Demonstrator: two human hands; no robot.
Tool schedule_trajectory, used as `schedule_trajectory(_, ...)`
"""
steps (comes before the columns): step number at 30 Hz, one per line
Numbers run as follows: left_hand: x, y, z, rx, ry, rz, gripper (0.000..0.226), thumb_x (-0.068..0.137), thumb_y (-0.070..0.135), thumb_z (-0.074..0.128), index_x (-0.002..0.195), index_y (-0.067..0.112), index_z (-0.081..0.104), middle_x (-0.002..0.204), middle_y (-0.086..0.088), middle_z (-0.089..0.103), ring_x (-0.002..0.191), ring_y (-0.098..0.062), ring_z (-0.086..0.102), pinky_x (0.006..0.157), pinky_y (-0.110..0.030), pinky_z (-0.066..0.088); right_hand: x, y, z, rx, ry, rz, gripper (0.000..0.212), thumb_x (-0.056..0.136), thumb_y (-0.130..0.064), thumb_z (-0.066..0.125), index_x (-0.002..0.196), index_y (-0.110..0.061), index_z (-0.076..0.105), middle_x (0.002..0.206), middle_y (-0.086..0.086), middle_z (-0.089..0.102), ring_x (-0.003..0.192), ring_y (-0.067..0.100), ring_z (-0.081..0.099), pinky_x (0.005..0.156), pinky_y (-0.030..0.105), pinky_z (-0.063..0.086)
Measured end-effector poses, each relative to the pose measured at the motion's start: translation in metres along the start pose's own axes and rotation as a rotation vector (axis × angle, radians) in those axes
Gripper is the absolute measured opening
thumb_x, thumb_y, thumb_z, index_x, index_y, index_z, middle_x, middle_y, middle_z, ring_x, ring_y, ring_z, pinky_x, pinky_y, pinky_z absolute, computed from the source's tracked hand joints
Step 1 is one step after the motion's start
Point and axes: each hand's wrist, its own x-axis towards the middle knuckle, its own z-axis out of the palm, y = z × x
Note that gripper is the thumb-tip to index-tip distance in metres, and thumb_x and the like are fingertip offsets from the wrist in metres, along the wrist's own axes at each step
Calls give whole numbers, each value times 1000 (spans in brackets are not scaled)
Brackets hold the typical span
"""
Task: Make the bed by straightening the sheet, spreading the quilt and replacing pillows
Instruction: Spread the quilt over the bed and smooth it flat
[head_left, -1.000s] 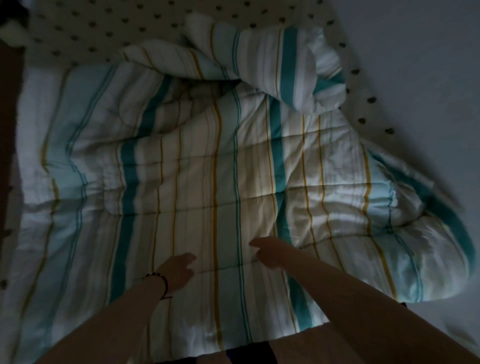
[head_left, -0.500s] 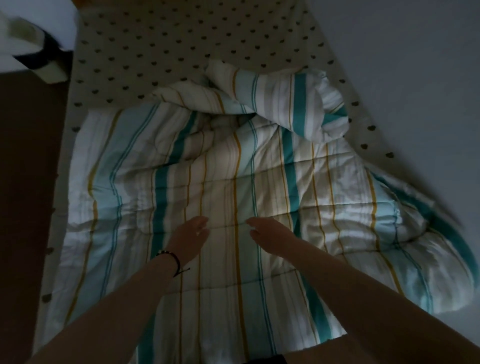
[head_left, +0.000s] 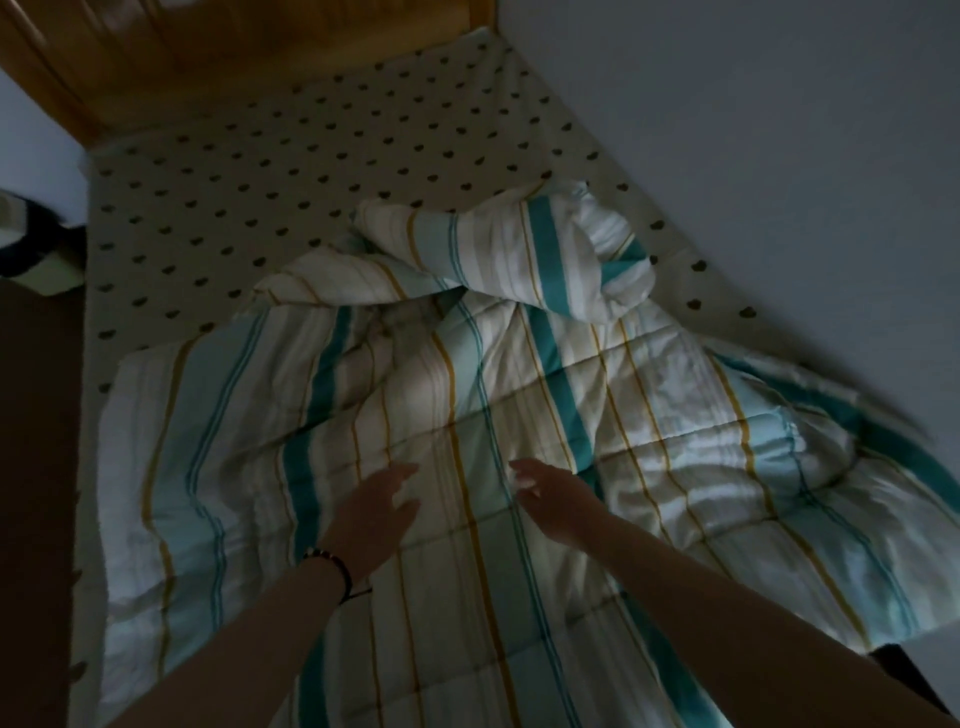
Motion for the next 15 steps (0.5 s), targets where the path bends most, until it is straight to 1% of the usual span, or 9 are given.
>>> schedule_trajectory(2,37,29,7,27,10,32,47,98,29,52,144,25,40,144,0,44,127,-13,45,108,-28,35,23,16,-27,3,34,-19,44,100,-22,48,144,-25,47,136,3,61,123,22,58,101,30,45)
schedule_trajectory(4,83,66,22,38,42,61,47,98,26,54,143,21,43,144,-4,46,129,-18,46,109,-33,35,51,35,-62,17,53,-26,44,101,-22,48,145,-22,46,138,5,59,123,23,57,100,32,46)
schedule_trajectory(6,128,105,37,43,83,92,47,96,23,56,142,19,46,141,-7,49,127,-23,49,107,-34,38,75,52,-98,9,97,-34,44,101,-20,47,145,-22,46,140,5,57,124,24,56,102,29,45)
schedule_trajectory(7,154,131,50,29,93,97,47,95,22,57,141,19,46,141,-8,49,127,-24,50,106,-34,38,88,66,-120,26,114,-38,43,100,-18,46,143,-21,48,139,6,58,123,23,57,101,26,44)
schedule_trajectory(10,215,190,76,48,131,161,51,94,20,59,142,16,44,144,-9,45,131,-25,43,108,-31,28,110,93,-173,82,157,-34,40,99,-14,49,138,-22,53,129,0,63,115,14,60,87,11,42)
schedule_trajectory(12,268,235,101,178,200,230,55,91,20,61,143,16,43,147,-8,41,135,-27,37,111,-34,25,134,129,-216,63,162,-15,39,99,-13,49,138,-21,53,129,-2,63,116,14,59,82,4,37)
schedule_trajectory(13,279,243,102,298,230,268,60,89,21,62,145,18,39,152,-7,35,139,-27,31,113,-37,24,137,134,-223,34,163,-27,40,100,-11,47,139,-19,51,130,0,62,118,16,58,83,4,37)
schedule_trajectory(14,295,256,107,438,249,293,65,89,23,60,148,20,33,157,-7,26,144,-27,22,116,-40,21,144,146,-236,9,159,-9,41,100,-11,46,140,-19,50,133,1,60,121,18,56,90,9,40)
schedule_trajectory(15,315,269,115,582,252,301,69,90,23,56,151,22,24,160,-6,15,147,-26,12,118,-44,16,156,162,-249,6,154,19,42,101,-12,44,141,-20,49,136,1,59,123,19,55,97,19,43)
